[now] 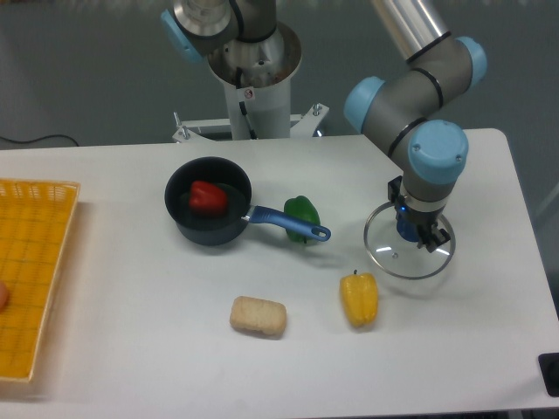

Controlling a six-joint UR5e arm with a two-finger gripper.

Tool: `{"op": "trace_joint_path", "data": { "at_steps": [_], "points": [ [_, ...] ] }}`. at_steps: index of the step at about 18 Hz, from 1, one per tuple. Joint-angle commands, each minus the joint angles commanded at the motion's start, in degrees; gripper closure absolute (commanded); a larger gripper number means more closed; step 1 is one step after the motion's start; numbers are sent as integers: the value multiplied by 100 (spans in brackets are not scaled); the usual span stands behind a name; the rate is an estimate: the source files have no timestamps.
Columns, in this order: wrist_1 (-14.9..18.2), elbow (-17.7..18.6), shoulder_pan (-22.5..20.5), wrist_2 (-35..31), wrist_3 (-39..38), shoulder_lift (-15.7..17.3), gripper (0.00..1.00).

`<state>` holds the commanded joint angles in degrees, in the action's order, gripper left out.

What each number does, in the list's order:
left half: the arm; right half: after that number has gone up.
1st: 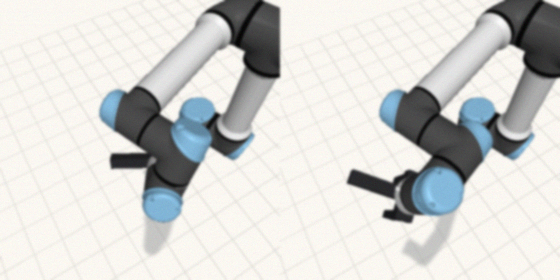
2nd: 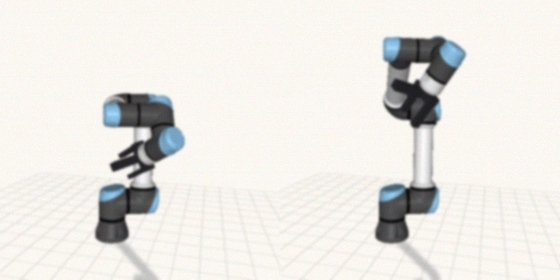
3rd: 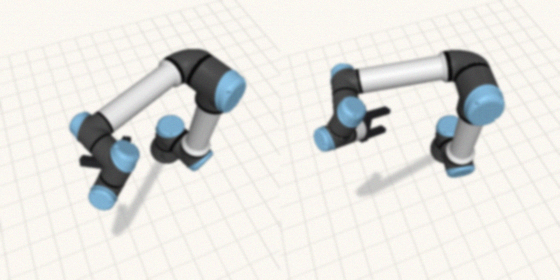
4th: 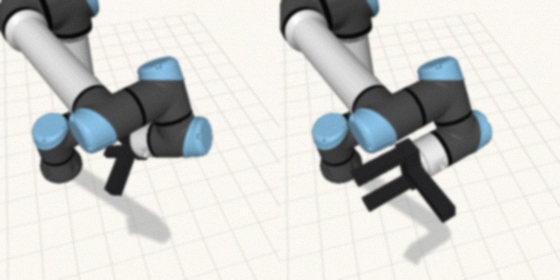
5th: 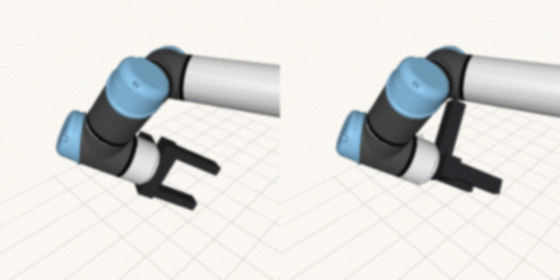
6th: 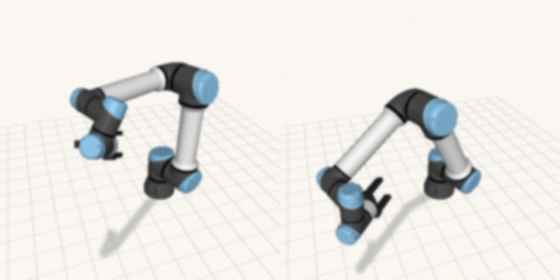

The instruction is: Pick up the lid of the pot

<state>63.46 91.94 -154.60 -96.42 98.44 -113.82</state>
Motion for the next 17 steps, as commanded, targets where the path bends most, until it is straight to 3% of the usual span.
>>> {"op": "trace_joint_path", "data": {
  "at_steps": [4,17],
  "points": [
    [140,-35,-17,9,9,132,63],
    [149,-18,79,9,-184,158,63]
  ]
}}
